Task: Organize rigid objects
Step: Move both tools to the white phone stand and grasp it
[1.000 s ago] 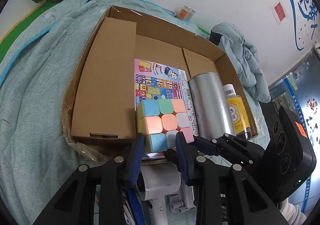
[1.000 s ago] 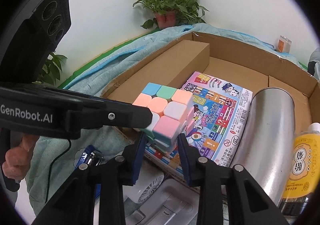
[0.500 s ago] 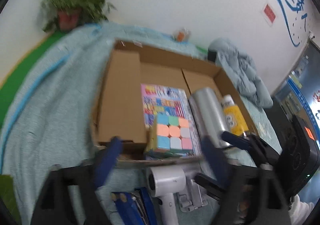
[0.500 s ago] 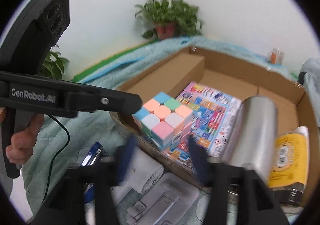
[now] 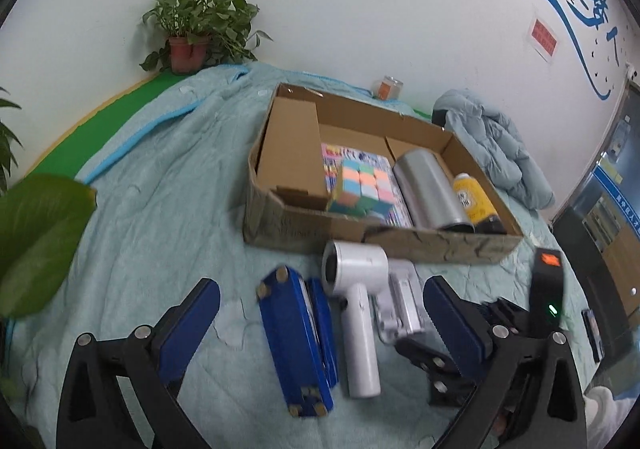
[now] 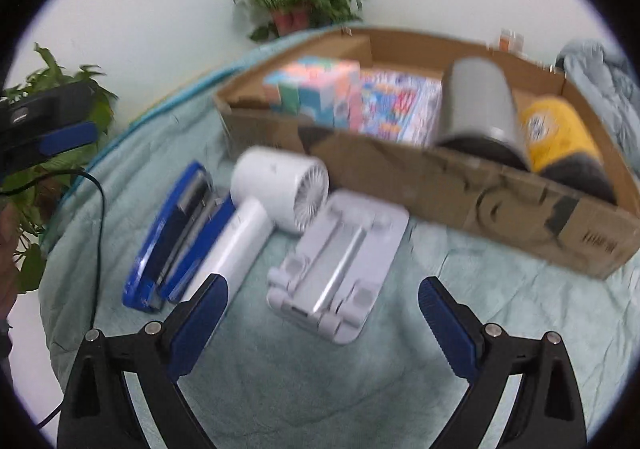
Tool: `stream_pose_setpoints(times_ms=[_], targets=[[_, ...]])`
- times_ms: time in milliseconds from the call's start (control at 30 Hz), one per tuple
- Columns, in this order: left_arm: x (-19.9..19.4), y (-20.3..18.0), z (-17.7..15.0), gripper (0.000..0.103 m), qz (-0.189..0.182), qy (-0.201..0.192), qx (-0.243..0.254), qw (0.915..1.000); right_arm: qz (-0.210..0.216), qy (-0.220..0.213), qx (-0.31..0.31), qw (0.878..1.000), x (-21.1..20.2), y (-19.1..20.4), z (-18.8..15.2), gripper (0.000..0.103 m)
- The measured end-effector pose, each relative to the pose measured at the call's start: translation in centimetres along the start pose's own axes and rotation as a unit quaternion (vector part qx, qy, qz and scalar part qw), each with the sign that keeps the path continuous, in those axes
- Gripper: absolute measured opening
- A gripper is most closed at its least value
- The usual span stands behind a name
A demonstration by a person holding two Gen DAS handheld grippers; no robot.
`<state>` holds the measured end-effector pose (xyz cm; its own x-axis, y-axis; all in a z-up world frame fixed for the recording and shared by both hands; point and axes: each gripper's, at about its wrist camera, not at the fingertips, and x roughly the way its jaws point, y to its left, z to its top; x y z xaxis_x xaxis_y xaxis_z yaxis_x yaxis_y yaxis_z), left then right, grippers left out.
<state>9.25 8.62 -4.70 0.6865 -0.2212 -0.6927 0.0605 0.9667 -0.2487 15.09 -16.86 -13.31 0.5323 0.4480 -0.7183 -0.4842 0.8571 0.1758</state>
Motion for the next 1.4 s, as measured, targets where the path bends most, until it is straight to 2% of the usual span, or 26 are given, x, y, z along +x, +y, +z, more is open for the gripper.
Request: stream_pose_setpoints(times_ms=[133, 267, 433, 533, 667, 800, 967, 1100, 1133, 1200, 1233, 1300, 1367, 1400], targets=[[-0.2, -0.8, -1.8, 0.102, 0.002, 0.011, -0.002, 0.9999, -0.006, 0.020, 0.037, 0.999, 2.2, -0.5, 0.7, 0.092], [-0.3, -0.9, -2.4, 0.102, -0.006, 0.019, -0.014, 0.9997, -0.019, 0.014, 0.024, 0.999, 3.0, 0.1, 1.0, 0.076], [-0.1, -2.0, -2.7, 0.102, -0.017, 0.026, -0.008, 0.9995, -0.019, 0.011, 0.026, 0.999, 2.3, -0.1, 0.3, 0.069], [0.4, -3.1, -3.0, 0.102, -0.044, 0.046, -0.002, 0.9980, -0.009, 0.017, 0.038, 0.999, 0.8, -0.9, -1.5, 0.068], [1.9, -6.1, -4.4, 0.102, -0.090, 0.080, 0.019, 0.9925, -0.003, 0.024, 0.058, 0.998, -1.9, -1.8, -4.7, 0.068], [4.6, -9.1, -6.6, 0.102, -0.140, 0.140, 0.028, 0.9799, 0.010, 0.033, 0.100, 0.994, -4.7, -3.0, -7.5, 0.068], [6.4, -12.1, -8.2, 0.102, -0.145, 0.170, 0.057, 0.9731, 0.033, 0.043, 0.148, 0.988, -6.4, -4.0, -9.7, 0.069], [7.0, -13.6, -8.7, 0.101, -0.148, 0.194, 0.065, 0.9676, 0.059, 0.043, 0.179, 0.981, -6.5, -4.6, -9.7, 0.069], [7.1, -13.7, -8.9, 0.094, -0.154, 0.202, 0.063, 0.9653, 0.066, 0.044, 0.185, 0.980, -6.5, -4.7, -9.7, 0.069], [7.7, -13.7, -9.1, 0.086, -0.185, 0.231, 0.030, 0.9547, 0.077, 0.046, 0.196, 0.977, -6.4, -5.0, -9.6, 0.069], [7.9, -13.7, -9.2, 0.086, -0.191, 0.238, 0.020, 0.9522, 0.081, 0.047, 0.196, 0.976, -6.5, -5.0, -9.6, 0.069], [8.2, -13.6, -9.4, 0.083, -0.195, 0.242, 0.002, 0.9506, 0.094, 0.047, 0.204, 0.973, -6.5, -5.1, -9.8, 0.069], [8.8, -13.3, -9.4, 0.074, -0.197, 0.249, -0.013, 0.9481, 0.108, 0.049, 0.207, 0.971, -6.5, -5.2, -9.9, 0.069], [9.3, -13.2, -9.5, 0.065, -0.200, 0.258, -0.023, 0.9448, 0.116, 0.051, 0.208, 0.970, -6.5, -5.3, -10.0, 0.069]])
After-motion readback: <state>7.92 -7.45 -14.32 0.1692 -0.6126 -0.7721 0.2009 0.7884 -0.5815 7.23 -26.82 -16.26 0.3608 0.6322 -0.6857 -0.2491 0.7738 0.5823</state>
